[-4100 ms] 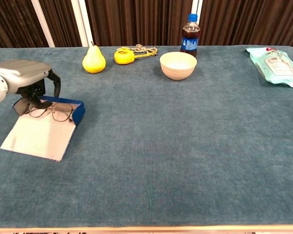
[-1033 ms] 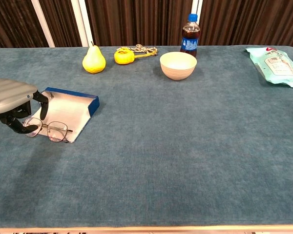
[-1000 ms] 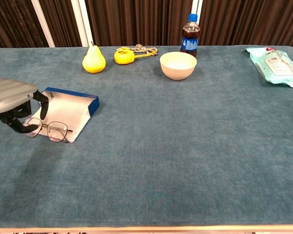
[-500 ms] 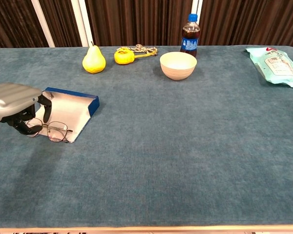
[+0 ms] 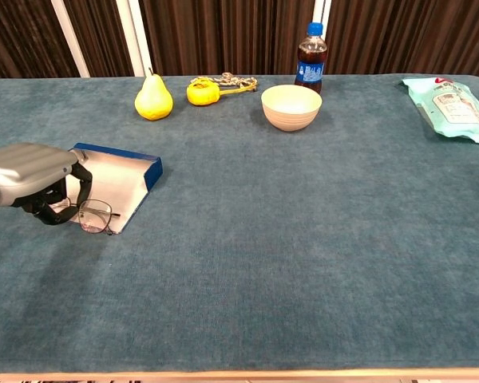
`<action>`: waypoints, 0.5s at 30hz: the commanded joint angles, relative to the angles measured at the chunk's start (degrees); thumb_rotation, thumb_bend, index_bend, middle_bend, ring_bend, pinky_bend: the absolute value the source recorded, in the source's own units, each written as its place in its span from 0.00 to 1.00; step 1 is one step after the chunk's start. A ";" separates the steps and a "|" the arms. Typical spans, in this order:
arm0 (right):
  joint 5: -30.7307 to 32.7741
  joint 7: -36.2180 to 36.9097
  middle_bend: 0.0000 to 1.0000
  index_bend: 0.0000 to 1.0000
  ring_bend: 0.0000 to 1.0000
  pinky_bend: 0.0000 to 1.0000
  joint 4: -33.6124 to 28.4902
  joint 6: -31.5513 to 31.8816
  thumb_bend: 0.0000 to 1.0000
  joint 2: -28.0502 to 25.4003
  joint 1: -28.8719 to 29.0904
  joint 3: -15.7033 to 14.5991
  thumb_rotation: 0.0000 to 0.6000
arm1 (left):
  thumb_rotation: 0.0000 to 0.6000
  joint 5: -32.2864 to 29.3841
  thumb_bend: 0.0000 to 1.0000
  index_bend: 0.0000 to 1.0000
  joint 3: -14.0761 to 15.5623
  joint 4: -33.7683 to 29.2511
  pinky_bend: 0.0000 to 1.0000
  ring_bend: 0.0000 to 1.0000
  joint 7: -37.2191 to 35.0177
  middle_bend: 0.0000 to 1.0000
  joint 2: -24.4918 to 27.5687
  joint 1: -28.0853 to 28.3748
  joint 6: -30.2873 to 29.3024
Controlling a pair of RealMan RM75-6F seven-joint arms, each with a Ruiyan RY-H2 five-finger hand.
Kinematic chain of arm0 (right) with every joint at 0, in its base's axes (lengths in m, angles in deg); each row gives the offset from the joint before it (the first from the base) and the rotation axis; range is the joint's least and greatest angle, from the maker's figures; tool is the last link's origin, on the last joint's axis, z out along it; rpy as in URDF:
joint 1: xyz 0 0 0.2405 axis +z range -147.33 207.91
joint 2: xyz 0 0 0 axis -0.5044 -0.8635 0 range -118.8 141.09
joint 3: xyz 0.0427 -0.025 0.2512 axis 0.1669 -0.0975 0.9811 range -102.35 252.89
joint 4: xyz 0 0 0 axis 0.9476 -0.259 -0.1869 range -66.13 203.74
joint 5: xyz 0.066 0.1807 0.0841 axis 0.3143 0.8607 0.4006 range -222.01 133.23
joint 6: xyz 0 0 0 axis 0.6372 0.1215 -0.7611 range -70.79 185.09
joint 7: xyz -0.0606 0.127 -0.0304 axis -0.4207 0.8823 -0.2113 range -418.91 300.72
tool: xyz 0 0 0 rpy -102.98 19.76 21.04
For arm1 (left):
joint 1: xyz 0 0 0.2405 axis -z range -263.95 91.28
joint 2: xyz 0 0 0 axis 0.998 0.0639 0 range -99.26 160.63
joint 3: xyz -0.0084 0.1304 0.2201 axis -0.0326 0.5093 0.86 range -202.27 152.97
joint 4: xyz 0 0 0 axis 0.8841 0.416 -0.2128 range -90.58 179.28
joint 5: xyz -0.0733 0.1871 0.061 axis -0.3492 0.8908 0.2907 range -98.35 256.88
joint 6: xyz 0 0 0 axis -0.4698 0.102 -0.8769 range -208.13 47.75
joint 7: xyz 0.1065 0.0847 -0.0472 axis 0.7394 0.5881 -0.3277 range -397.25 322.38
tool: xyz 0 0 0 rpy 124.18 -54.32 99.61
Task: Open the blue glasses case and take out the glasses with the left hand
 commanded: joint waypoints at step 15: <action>-0.02 -0.02 0.00 0.00 0.00 0.21 -0.04 0.02 0.16 0.04 0.01 0.02 1.00 | 1.00 0.78 0.51 0.60 -1.42 -5.18 1.00 0.95 0.01 1.00 -1.84 1.56 -0.29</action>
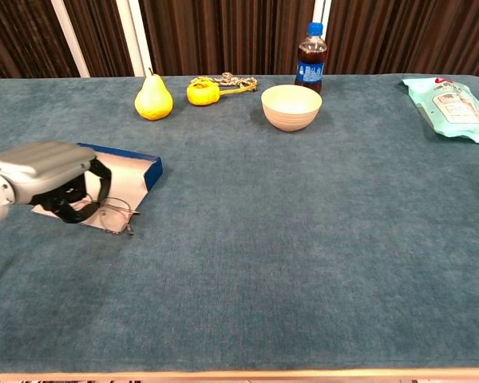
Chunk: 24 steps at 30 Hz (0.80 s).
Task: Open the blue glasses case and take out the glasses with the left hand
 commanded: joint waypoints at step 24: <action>0.18 0.61 0.00 0.00 0.00 0.21 -0.07 -0.02 0.16 -0.24 -0.11 0.04 1.00 | 1.00 -5.39 0.19 0.24 -4.82 1.57 1.00 0.93 9.73 1.00 -16.57 7.61 -2.56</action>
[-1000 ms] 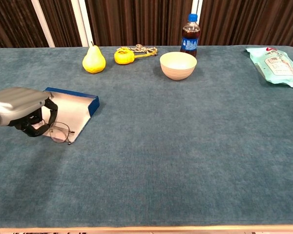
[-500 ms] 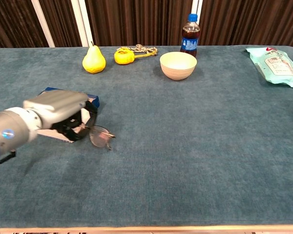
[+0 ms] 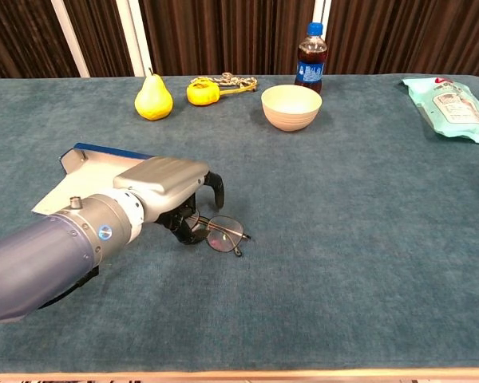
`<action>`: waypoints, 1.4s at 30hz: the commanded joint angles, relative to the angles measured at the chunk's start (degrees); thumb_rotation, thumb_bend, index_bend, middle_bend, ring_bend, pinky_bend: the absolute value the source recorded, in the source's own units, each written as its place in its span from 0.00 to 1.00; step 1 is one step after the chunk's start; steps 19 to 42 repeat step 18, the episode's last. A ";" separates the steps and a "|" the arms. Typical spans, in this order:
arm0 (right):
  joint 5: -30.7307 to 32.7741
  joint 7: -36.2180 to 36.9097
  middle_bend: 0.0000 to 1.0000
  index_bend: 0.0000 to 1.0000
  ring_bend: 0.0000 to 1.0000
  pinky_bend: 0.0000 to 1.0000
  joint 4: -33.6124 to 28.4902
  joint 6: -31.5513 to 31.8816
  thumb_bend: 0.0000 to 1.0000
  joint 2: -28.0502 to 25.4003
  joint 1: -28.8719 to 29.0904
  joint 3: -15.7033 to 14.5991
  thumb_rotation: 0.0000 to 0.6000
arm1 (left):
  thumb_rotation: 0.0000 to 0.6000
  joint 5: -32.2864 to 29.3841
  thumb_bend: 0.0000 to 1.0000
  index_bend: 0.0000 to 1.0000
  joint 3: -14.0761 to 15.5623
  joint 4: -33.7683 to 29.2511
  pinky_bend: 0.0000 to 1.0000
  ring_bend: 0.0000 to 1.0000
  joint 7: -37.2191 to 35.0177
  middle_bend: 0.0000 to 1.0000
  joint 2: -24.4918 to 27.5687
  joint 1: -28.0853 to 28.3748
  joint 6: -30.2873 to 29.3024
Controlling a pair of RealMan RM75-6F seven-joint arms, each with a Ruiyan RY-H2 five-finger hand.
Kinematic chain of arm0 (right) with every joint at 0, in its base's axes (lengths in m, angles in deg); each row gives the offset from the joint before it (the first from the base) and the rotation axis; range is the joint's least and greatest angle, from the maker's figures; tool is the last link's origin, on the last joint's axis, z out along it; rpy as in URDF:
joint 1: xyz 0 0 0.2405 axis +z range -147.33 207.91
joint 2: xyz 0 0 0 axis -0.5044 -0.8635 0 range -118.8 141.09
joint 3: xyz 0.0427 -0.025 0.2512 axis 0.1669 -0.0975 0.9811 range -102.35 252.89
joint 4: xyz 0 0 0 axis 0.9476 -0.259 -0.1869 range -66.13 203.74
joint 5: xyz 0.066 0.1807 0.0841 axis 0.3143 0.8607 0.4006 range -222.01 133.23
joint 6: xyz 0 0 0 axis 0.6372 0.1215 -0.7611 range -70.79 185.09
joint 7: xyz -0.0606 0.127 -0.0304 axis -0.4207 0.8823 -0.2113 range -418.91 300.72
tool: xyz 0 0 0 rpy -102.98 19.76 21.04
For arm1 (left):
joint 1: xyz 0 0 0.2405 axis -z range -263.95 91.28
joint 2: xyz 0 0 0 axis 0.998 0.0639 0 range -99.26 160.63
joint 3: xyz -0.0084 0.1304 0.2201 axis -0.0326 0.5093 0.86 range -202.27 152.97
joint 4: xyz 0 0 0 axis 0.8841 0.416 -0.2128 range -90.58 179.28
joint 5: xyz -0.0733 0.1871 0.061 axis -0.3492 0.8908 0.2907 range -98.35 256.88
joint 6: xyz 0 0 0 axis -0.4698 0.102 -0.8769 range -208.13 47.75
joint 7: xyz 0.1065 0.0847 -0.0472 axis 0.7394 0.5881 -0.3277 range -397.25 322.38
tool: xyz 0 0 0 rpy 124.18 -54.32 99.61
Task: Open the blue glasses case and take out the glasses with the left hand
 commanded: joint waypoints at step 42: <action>-0.70 -1.90 0.00 0.00 0.00 0.21 0.65 0.39 0.16 0.40 0.18 -0.10 1.00 | 1.00 24.56 0.10 0.00 17.94 -16.90 0.08 0.00 -17.03 0.00 34.00 -18.40 -18.49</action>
